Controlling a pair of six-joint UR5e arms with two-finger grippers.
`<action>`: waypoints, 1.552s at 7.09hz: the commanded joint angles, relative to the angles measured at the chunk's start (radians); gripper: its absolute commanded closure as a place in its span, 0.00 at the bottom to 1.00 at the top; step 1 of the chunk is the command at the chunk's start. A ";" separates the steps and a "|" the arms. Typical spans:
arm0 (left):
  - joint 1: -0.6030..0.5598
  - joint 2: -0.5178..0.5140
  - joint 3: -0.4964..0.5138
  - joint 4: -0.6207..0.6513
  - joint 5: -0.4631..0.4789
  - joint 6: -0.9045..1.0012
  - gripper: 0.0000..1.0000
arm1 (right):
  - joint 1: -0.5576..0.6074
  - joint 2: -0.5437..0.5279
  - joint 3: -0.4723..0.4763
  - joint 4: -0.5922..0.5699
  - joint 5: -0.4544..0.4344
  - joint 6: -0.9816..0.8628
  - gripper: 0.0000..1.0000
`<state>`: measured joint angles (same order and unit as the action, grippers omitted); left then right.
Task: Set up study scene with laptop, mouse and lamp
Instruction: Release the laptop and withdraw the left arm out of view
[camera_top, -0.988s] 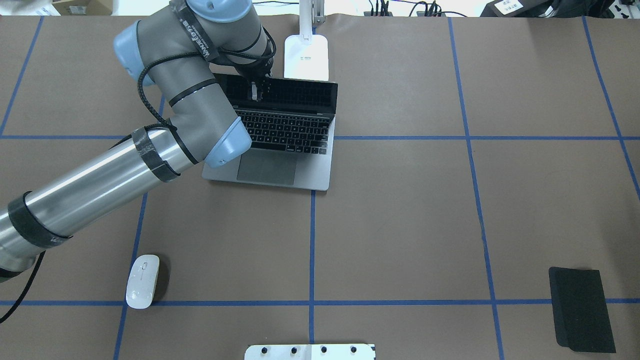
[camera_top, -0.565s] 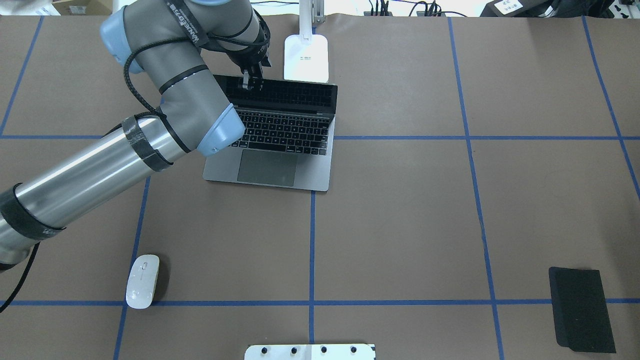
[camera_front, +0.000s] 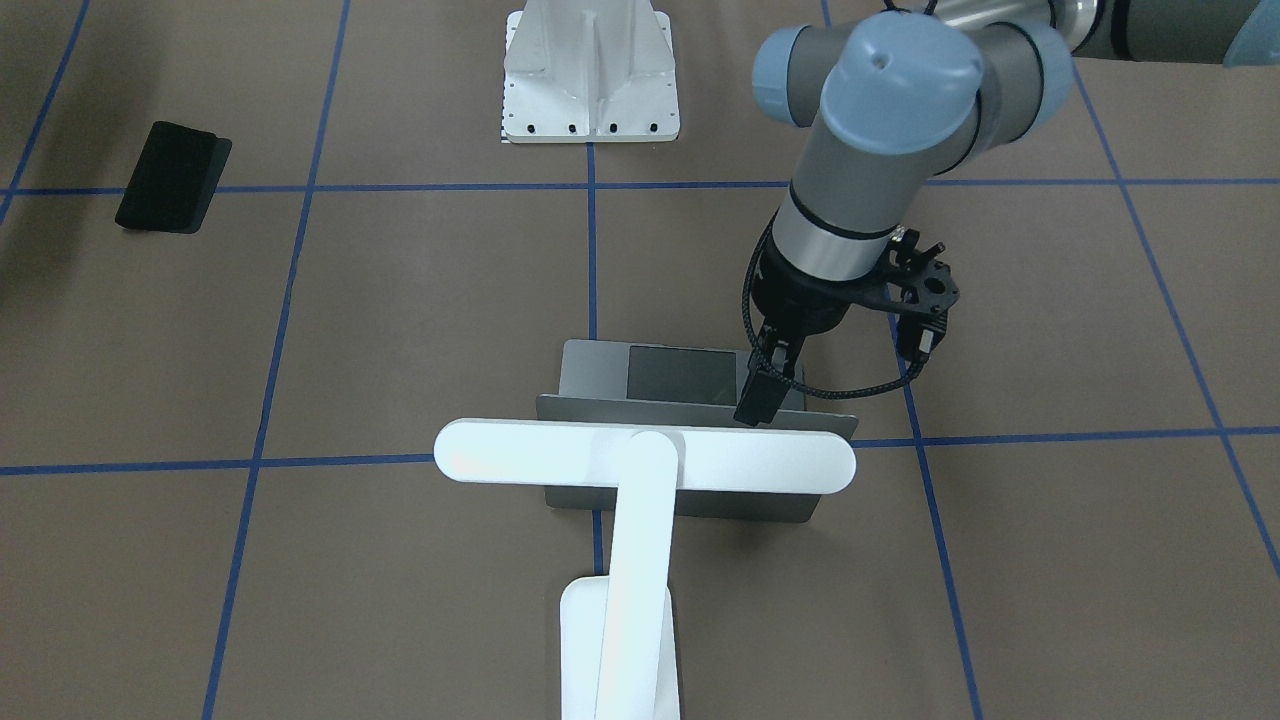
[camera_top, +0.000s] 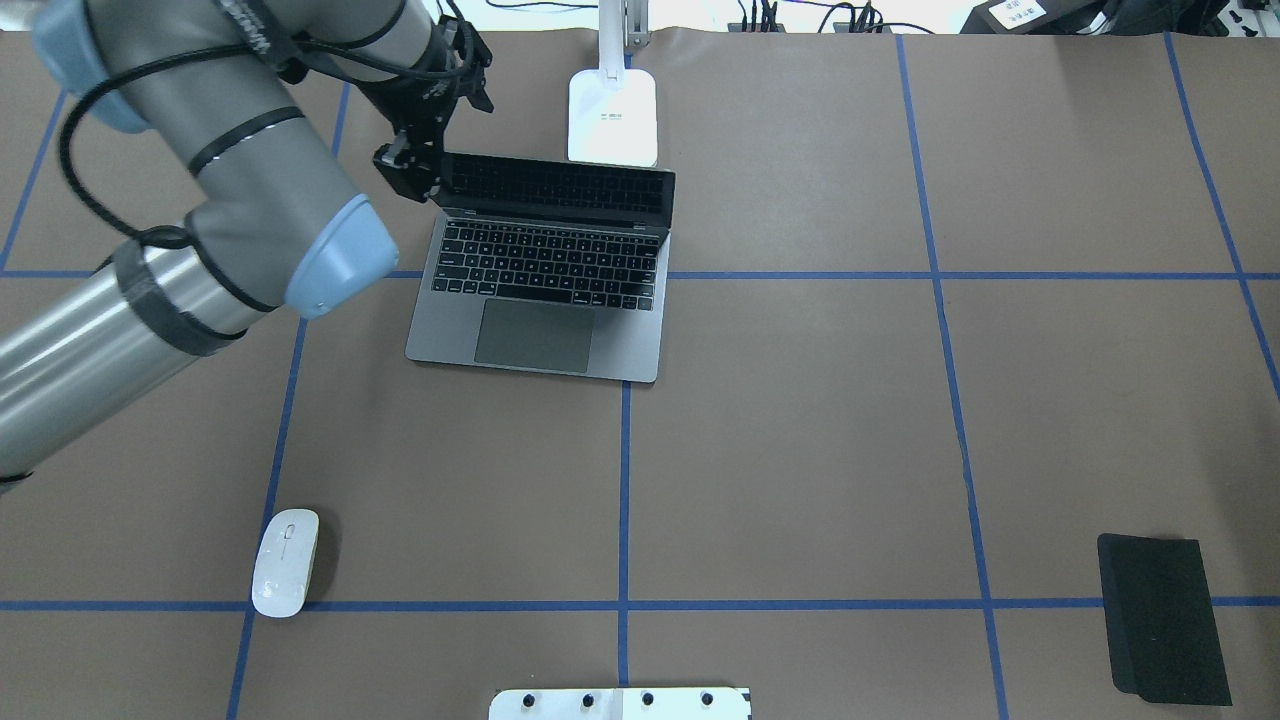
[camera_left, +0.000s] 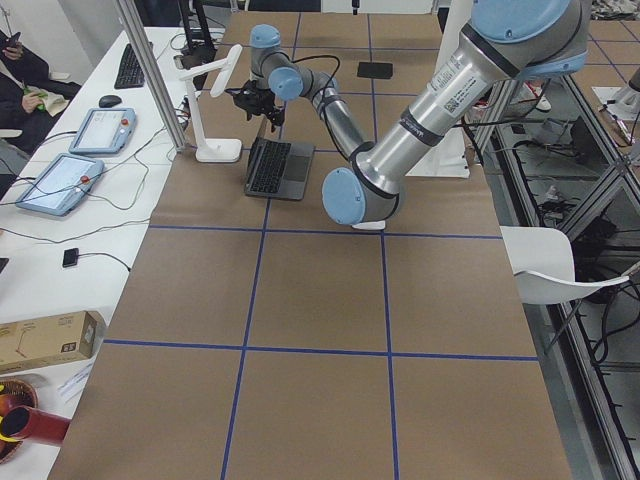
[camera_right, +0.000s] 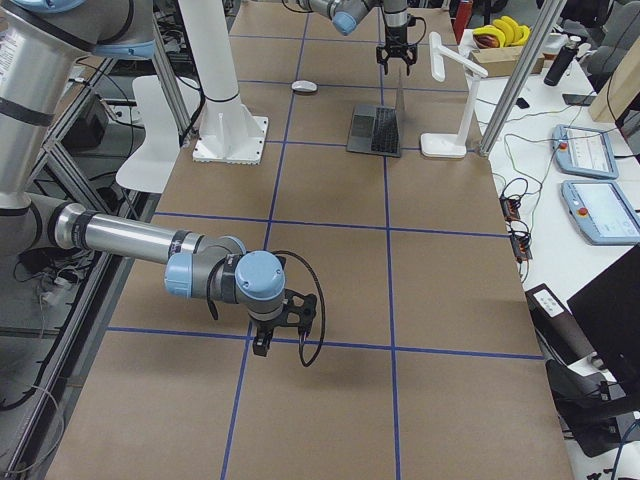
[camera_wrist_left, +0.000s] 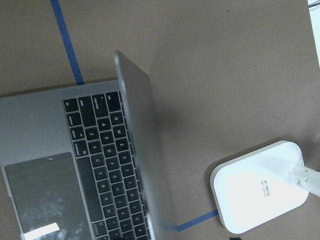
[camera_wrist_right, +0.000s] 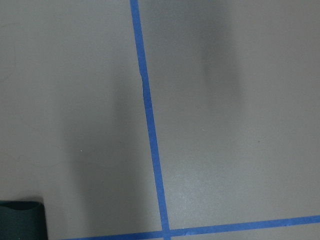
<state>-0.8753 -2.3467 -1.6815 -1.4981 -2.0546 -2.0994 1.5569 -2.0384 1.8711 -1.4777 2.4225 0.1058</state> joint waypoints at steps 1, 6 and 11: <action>-0.008 0.110 -0.212 0.145 -0.002 0.259 0.01 | -0.001 0.009 -0.001 -0.030 0.007 0.000 0.00; -0.136 0.397 -0.491 0.315 -0.002 1.029 0.01 | -0.001 0.040 -0.027 -0.012 0.001 -0.011 0.00; -0.358 0.653 -0.500 0.311 -0.133 1.693 0.01 | -0.003 0.182 -0.110 -0.018 0.006 0.009 0.00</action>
<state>-1.1832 -1.7535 -2.1829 -1.1860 -2.1631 -0.5539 1.5551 -1.8980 1.7835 -1.4927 2.4231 0.1040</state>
